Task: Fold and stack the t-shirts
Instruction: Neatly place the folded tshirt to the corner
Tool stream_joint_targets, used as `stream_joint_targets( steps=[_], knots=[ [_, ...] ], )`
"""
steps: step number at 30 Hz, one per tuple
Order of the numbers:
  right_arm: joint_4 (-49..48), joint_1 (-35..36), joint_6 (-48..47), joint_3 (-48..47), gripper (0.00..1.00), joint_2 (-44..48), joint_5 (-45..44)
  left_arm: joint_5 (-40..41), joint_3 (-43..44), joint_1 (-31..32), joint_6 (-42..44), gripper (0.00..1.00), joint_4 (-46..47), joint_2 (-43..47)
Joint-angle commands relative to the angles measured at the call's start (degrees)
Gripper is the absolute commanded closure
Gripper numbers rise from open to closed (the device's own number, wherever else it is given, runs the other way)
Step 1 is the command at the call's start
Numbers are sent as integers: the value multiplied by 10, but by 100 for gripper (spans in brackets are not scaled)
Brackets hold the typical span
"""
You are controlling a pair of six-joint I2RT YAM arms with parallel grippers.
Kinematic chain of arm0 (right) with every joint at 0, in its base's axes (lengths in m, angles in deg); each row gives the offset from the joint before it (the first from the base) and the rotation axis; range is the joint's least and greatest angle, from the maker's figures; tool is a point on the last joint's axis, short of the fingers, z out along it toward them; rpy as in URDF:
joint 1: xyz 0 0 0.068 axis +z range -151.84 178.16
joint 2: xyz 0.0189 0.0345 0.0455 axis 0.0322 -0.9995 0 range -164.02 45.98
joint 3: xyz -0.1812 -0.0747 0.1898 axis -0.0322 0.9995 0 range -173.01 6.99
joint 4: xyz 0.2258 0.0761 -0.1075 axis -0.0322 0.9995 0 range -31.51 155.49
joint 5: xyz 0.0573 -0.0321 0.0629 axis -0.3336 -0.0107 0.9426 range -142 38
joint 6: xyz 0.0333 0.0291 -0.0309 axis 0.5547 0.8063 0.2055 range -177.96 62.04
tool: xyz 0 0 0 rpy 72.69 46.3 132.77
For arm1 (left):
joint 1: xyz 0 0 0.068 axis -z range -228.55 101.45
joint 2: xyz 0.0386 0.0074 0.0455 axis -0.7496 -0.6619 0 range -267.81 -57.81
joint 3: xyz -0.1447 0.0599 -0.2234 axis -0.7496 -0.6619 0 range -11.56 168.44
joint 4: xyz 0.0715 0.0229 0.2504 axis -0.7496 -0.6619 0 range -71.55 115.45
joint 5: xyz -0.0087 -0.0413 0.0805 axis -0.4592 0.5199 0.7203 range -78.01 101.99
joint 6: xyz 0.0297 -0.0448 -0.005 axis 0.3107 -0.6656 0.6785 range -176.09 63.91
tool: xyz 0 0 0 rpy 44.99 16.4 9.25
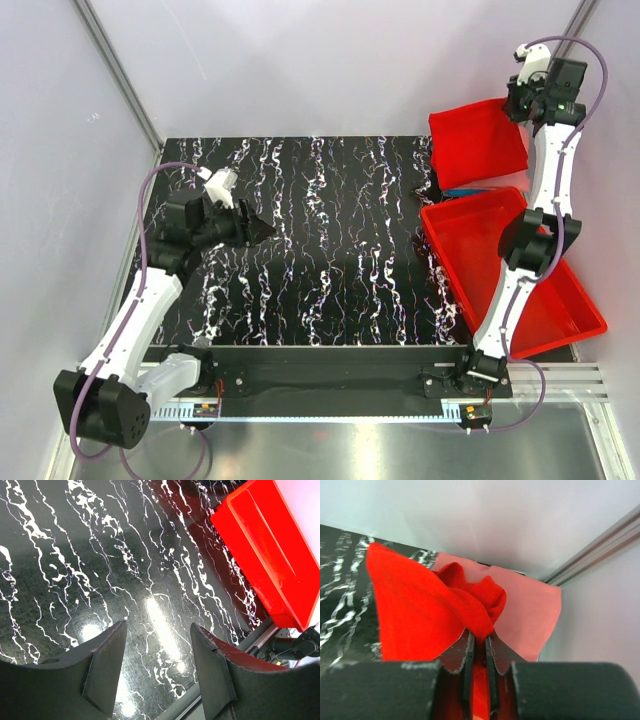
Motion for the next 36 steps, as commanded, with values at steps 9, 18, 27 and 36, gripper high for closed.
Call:
stream_joint_targets(
  steps=[9,18,27,36],
  knots=[
    [-126,-49,81,-127,100,-146,-9,11,4,1,8,41,11,-29],
    [-185,-60,124,-129,100,-173,-10,18,5,1,9,40,7,-33],
    [-232,-61,178,-101,39,-143,-92,23,4,1,12,39,3,-24],
    [-186,-59,275,-17,0,-18,-45,16,2,1,12,36,8,6]
  ],
)
